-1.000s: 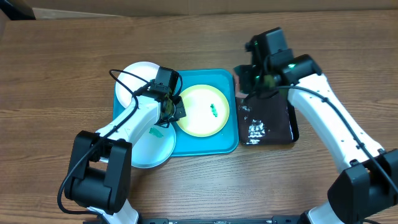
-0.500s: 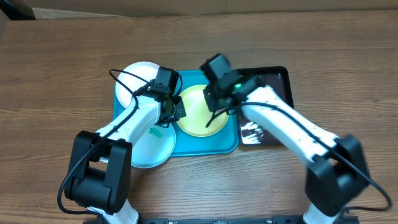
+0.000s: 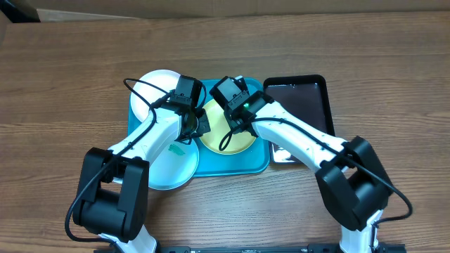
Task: Clean dirty plates on tray and stack at the side
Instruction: 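Scrub the yellow plate's green smear with the held sponge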
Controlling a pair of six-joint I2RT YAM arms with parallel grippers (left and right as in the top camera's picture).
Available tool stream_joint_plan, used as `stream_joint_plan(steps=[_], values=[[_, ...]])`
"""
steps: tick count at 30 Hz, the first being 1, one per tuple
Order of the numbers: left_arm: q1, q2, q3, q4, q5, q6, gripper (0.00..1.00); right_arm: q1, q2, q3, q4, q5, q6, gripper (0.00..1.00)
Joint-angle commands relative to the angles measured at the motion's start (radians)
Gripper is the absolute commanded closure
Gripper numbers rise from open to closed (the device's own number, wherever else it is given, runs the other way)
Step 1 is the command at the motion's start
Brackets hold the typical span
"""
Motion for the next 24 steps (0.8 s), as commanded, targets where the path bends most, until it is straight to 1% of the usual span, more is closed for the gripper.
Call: stream_joint_plan(steps=[1,3,7,16,21,24], values=[[-0.008,0.018,-0.006,-0.002,0.001,0.005,0.96,-0.003,0.040,0.001,0.011,-0.023,0.024,0.96],[-0.008,0.018,-0.006,-0.002,0.001,0.005,0.96,-0.003,0.062,0.001,0.021,-0.057,0.027,0.96],[-0.008,0.018,-0.006,-0.003,0.001,0.006,0.96,-0.003,0.095,0.001,0.023,-0.049,0.084,0.96],[-0.008,0.018,-0.006,-0.005,0.001,0.006,0.96,-0.003,0.107,0.001,0.010,-0.051,0.159,0.96],[-0.008,0.018,-0.006,-0.003,0.000,0.006,0.96,-0.010,0.129,-0.003,0.024,-0.059,0.181,0.96],[-0.008,0.018,-0.006,-0.005,0.000,0.006,0.96,-0.023,0.148,-0.003,0.024,-0.098,0.181,0.96]])
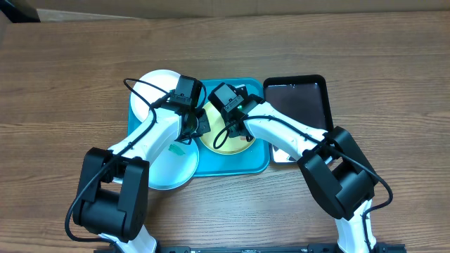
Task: Clean dirty plates on tray and stack at the side
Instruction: 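Scrub the yellow plate's green smear with the held sponge, then place the sponge back in the black tray and retract right arm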
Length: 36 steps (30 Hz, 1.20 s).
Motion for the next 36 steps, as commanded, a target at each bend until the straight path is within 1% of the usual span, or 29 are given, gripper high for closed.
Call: stream_joint_plan(steps=[1,12,16,18,21,25,27,31,33,36], values=[[-0.008,0.018,-0.006,-0.006,0.000,0.006,0.96,-0.024,0.054,-0.003,0.001,-0.069,0.027,0.96],[-0.007,0.018,-0.006,-0.002,0.000,0.006,0.96,-0.064,0.059,-0.003,0.034,-0.447,0.022,0.96],[-0.007,0.018,-0.006,0.002,0.000,0.006,0.96,-0.060,0.059,-0.003,0.039,-0.515,0.015,0.96],[-0.007,0.018,-0.006,0.001,0.000,0.006,0.96,-0.061,0.058,-0.001,0.062,-0.584,-0.024,0.96],[-0.007,0.018,-0.006,0.000,0.000,0.006,0.96,-0.091,0.047,0.035,0.077,-0.750,-0.110,0.96],[-0.007,0.018,-0.006,-0.003,0.000,0.006,0.96,-0.168,0.005,0.109,0.042,-0.870,-0.111,0.96],[-0.007,0.018,-0.006,-0.006,0.000,0.006,0.95,-0.208,-0.027,0.142,0.009,-0.907,-0.129,0.96],[-0.007,0.018,-0.006,-0.008,0.000,0.006,0.96,-0.282,-0.119,0.166,-0.091,-0.934,-0.225,0.96],[-0.007,0.018,-0.006,-0.008,0.000,0.006,0.96,-0.322,-0.166,0.166,-0.168,-0.894,-0.263,0.96],[-0.007,0.018,-0.006,-0.006,0.000,0.006,0.95,-0.378,-0.206,0.166,-0.279,-0.753,-0.268,0.96]])
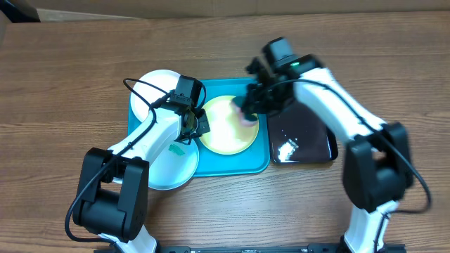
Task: Clean dirty plates on tray and stack at the side
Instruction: 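Place the sponge back in the black tray and retract right arm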
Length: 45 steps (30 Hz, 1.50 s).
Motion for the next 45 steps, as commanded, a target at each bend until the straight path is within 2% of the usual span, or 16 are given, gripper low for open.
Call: stream_joint_plan(steps=[1,4,6,11,17,18,19,20,21,23,27,34,39,40,45], values=[[-0.007,0.018,-0.006,-0.001,0.003,0.006,0.94,-0.055,-0.089,0.031,-0.074,0.130,-0.055,0.96],[-0.007,0.018,-0.006,0.001,0.003,0.005,0.80,-0.111,-0.087,0.023,-0.143,0.225,-0.055,0.96],[-0.007,0.018,-0.007,0.001,0.002,0.006,0.75,-0.143,-0.087,0.000,-0.155,0.248,-0.058,0.96],[-0.007,0.019,-0.019,0.020,-0.004,0.005,0.72,-0.177,-0.087,-0.100,-0.092,0.371,-0.053,0.96],[-0.007,0.019,-0.021,0.031,-0.003,0.005,0.70,-0.166,-0.081,-0.287,0.141,0.449,-0.054,0.96],[-0.007,0.019,-0.021,0.031,-0.003,0.005,0.70,-0.165,-0.078,-0.311,0.174,0.461,-0.054,0.93],[-0.007,0.019,-0.021,0.031,-0.003,0.005,0.69,-0.166,-0.076,-0.332,0.204,0.464,-0.054,0.78],[-0.007,0.019,-0.021,0.031,-0.003,0.005,0.66,-0.166,-0.075,-0.346,0.224,0.463,-0.054,0.52],[-0.007,0.019,-0.021,0.031,-0.003,0.005,0.62,-0.166,-0.075,-0.351,0.232,0.463,-0.054,0.38],[-0.007,0.019,-0.021,0.031,-0.003,0.006,0.61,-0.167,-0.077,-0.330,0.220,0.458,-0.054,0.30],[-0.007,0.019,-0.023,0.027,-0.004,0.006,0.66,-0.169,-0.080,-0.225,0.137,0.445,-0.034,0.30],[-0.007,0.037,-0.040,0.045,-0.004,0.005,0.66,-0.221,-0.080,-0.121,0.073,0.449,-0.027,0.27],[-0.007,0.050,-0.040,0.057,-0.004,0.005,0.86,-0.301,-0.080,-0.121,0.073,0.449,-0.023,0.26],[-0.007,0.050,-0.040,0.061,-0.003,0.005,0.93,-0.322,-0.080,-0.121,0.072,0.449,-0.023,0.27],[-0.007,0.049,-0.020,0.068,0.043,0.008,0.96,-0.413,-0.080,-0.121,0.053,0.448,-0.023,0.19]])
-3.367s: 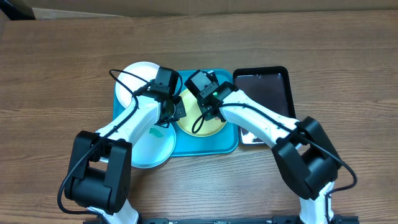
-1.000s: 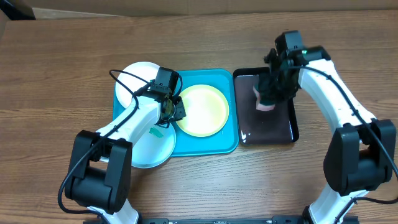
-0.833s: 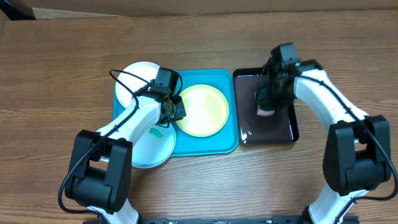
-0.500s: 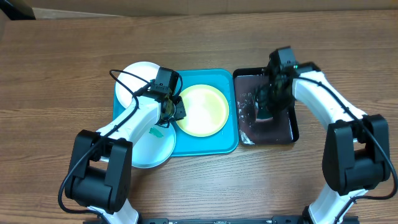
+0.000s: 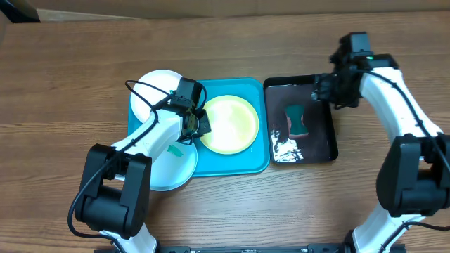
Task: Clean dirty plates on tray and stack at the side
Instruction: 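Place the sponge back in the black tray and retract right arm, then lift the yellow plate with the left gripper and carry it leftward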
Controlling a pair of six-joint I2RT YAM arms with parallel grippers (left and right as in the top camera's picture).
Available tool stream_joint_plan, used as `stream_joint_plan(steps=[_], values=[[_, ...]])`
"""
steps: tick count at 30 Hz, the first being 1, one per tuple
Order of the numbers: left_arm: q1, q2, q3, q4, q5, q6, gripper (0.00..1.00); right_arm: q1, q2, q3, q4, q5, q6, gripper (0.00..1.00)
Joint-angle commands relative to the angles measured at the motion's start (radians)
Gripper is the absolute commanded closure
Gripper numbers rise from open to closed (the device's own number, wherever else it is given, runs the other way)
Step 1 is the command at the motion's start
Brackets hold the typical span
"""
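Observation:
A yellow-green plate [image 5: 228, 125] lies on the teal tray [image 5: 235, 163] in the middle of the table. My left gripper [image 5: 199, 125] sits at the plate's left rim and looks shut on it. A teal and pink sponge [image 5: 297, 121] lies loose in the black tray [image 5: 330, 144] to the right. My right gripper [image 5: 320, 89] hovers over that tray's far right corner, away from the sponge, with nothing in it. Two white plates [image 5: 156, 86] [image 5: 169, 172] rest left of the teal tray, partly under my left arm.
Crumpled foil [image 5: 284, 149] sits in the black tray's near left corner. A small teal scrap [image 5: 176, 149] lies on the nearer white plate. A cardboard edge [image 5: 211, 5] runs along the back of the wooden table.
The sponge, held by my right gripper at the plate's right rim, now lies in the black tray. The right gripper has let go and moved right and back. My left arm has not moved.
My right gripper was down on the yellow-green plate, then further left on it, while the left gripper stayed at the rim. Then the right gripper was at the plate's right edge with the sponge. Now the sponge lies in the black tray and the plate is uncovered.

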Motion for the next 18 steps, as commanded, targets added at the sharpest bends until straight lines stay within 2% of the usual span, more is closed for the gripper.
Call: stream_joint_plan(steps=[1,5,8,18], values=[[-0.007,0.025,0.018,-0.011,0.032,0.019,0.96,-0.061,-0.005,0.013,-0.009,0.009,0.003,0.18],[-0.003,0.025,0.094,-0.083,0.031,0.036,0.96,-0.129,-0.005,0.013,-0.016,0.009,0.044,0.12],[0.014,0.025,0.172,-0.154,0.031,0.056,0.96,-0.181,-0.005,0.013,-0.019,0.009,0.063,0.00],[0.043,0.025,0.448,-0.338,0.032,0.104,0.96,-0.259,-0.005,0.013,-0.017,0.009,0.063,0.00]])
